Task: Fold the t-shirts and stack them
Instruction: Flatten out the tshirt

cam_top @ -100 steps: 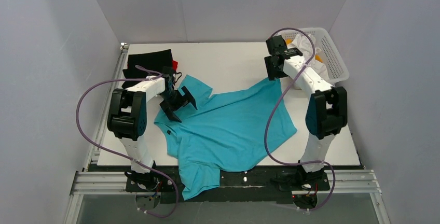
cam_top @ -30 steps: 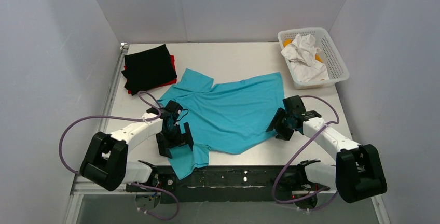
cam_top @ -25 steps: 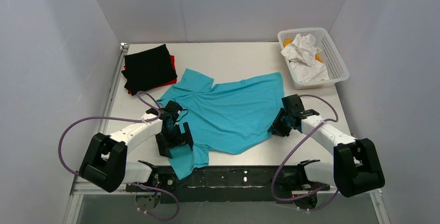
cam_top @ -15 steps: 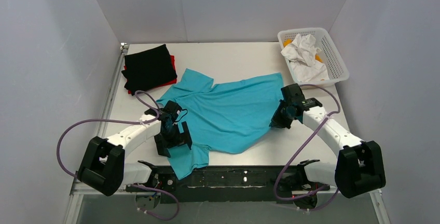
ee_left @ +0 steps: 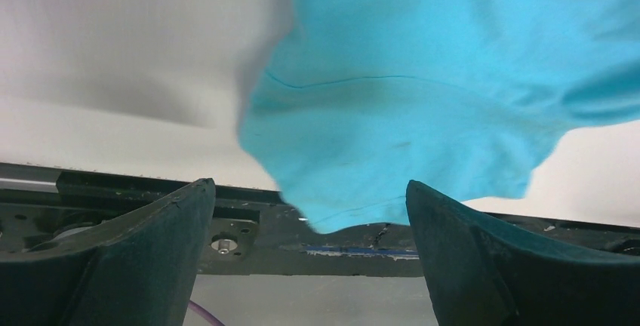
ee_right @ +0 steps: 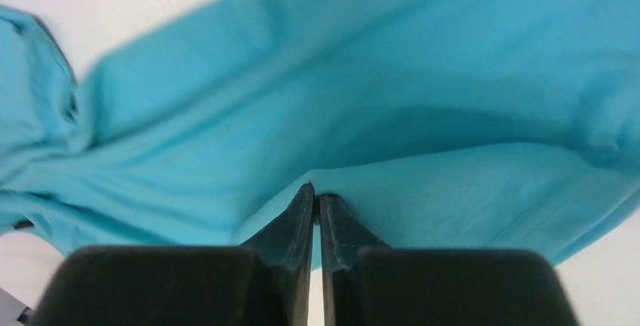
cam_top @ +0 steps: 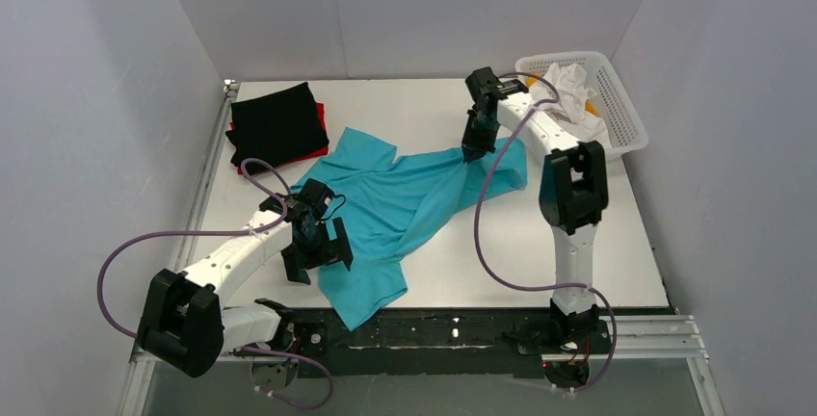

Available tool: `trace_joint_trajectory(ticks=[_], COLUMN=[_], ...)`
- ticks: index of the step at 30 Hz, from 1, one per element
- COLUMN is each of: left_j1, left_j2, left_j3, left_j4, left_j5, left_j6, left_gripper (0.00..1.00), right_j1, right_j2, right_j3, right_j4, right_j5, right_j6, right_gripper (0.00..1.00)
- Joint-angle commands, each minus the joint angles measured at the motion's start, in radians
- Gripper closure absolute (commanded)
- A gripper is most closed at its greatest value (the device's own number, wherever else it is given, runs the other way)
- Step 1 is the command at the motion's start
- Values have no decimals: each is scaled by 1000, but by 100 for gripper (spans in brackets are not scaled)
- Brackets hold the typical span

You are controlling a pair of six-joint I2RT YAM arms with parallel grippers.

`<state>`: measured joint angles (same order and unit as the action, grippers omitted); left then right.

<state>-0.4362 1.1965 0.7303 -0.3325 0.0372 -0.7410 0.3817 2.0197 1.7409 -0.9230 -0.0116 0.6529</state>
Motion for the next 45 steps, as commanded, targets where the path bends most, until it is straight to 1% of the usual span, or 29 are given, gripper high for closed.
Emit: trace_joint_trajectory(ticks=[1, 2, 4, 6, 7, 9, 11, 13, 15, 19, 23, 27, 30, 34, 40, 45], left_j1=[-2, -2, -3, -3, -2, -2, -3, -3, -2, -2, -2, -3, -2, -2, -2, -2], left_j2=[0, 1, 8, 22, 31, 47, 64, 82, 105, 151, 189, 220, 218, 212, 206, 201], left_j3=[17, 16, 18, 21, 25, 32, 43, 53, 72, 113, 116, 97, 58, 17, -2, -3], left_j4=[-156, -154, -150, -138, -131, -113, -91, -68, -54, -26, 2, 11, 0, 3, 6, 6], left_j5=[-22, -22, -21, -12, -4, 15, 32, 49, 66, 94, 91, 120, 101, 83, 78, 64], left_j6=[7, 7, 6, 6, 8, 8, 5, 4, 1, 1, -1, 4, 2, -13, -22, -22], left_gripper=[0, 0, 1, 1, 0, 0, 0, 0, 0, 0, 0, 0, 0, 0, 0, 0], right_j1=[23, 26, 37, 43, 43, 42, 42, 37, 15, -40, -48, -59, -61, -61, -61, -60], right_j2=[208, 229, 201, 104, 29, -94, -199, -267, -286, -234, -175, -92, -54, -22, 5, 5], right_j3=[347, 392, 390, 272, 195, 2, -158, -295, -365, -342, -288, -211, -184, -182, -192, -207], right_j4=[-232, -253, -246, -177, -131, -48, 44, 149, 219, 244, 297, 276, 268, 263, 246, 269], right_j5=[106, 122, 174, 228, 241, 265, 263, 218, 151, 97, 68, 63, 50, 73, 83, 28], right_j6=[-62, -74, -93, -118, -124, -138, -160, -186, -190, -188, -228, -242, -246, -242, -241, -242], right_gripper=[79, 70, 57, 47, 43, 42, 41, 43, 46, 48, 50, 52, 54, 54, 55, 57])
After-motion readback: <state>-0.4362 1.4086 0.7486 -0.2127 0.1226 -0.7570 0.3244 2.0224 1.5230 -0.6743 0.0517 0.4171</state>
